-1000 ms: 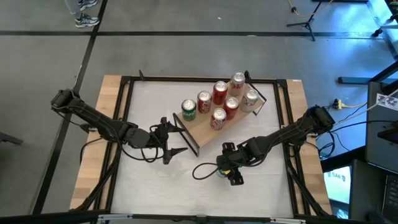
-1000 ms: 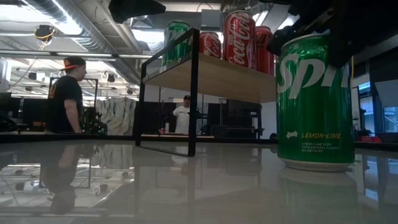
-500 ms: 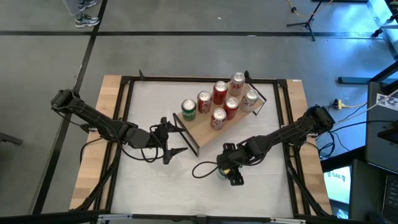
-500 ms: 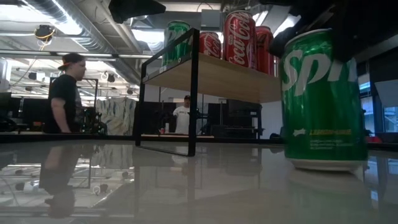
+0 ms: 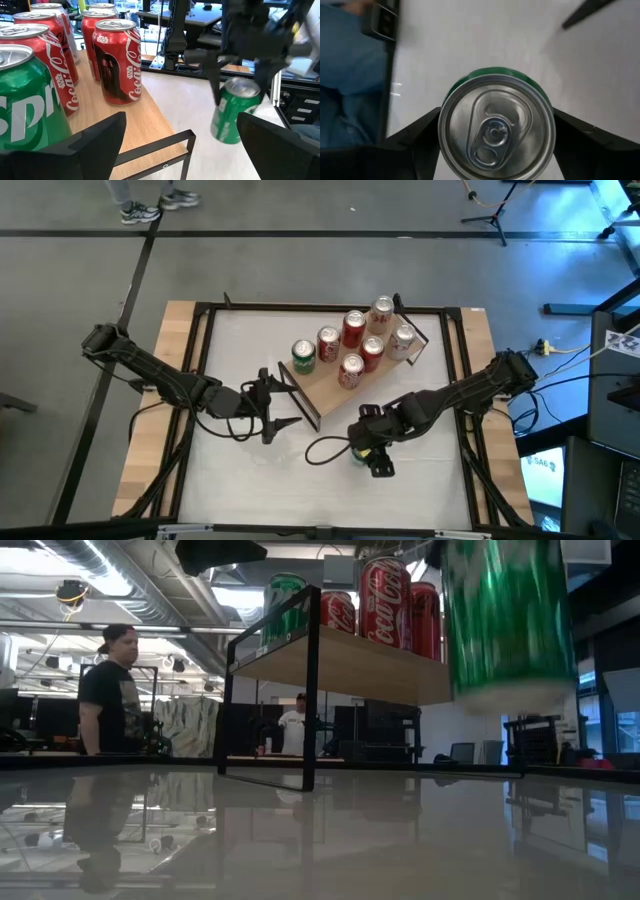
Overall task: Place canned beverage on shelf
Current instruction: Put the green soda can on the shelf aligned with the other green soda can
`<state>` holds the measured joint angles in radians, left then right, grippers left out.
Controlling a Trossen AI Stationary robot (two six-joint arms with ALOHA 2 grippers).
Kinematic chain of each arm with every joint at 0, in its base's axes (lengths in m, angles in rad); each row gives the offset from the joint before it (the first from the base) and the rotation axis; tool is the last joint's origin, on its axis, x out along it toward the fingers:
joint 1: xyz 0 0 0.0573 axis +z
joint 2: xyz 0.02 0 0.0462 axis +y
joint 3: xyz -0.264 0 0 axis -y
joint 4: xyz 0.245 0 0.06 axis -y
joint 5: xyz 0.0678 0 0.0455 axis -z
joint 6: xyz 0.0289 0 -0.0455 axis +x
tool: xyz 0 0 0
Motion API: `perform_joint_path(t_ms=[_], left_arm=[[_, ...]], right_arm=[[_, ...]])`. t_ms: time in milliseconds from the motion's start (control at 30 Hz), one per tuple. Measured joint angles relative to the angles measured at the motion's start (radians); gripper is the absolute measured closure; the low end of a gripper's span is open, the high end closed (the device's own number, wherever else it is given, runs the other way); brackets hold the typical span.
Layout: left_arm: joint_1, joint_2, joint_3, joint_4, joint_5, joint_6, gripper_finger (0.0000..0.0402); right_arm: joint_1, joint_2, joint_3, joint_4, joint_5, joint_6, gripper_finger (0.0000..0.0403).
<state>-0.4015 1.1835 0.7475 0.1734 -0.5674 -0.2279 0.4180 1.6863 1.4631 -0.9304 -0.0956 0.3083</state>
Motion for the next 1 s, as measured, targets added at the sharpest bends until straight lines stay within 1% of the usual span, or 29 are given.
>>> perform_joint_path(t_ms=[167,533,667,867,1000], left_arm=[[0.0,0.0,0.0,0.0,0.0,0.001,0.0032],[0.0,0.0,0.0,0.0,0.0,0.001,0.0032],[0.0,0.0,0.0,0.0,0.0,0.001,0.0032],[0.0,0.0,0.0,0.0,0.0,0.001,0.0032],[0.0,0.0,0.0,0.0,0.0,0.001,0.0032]], right_arm=[[0.0,0.0,0.093,-0.018,-0.029,-0.001,0.0099],[-0.015,0.0,0.325,-0.093,-0.019,-0.002,0.0098],[-0.048,-0.002,0.367,-0.097,-0.022,-0.01,0.0101],[-0.116,-0.002,0.408,-0.101,-0.02,-0.091,0.0098],[-0.175,-0.002,0.427,-0.145,-0.026,-0.154,0.0101]])
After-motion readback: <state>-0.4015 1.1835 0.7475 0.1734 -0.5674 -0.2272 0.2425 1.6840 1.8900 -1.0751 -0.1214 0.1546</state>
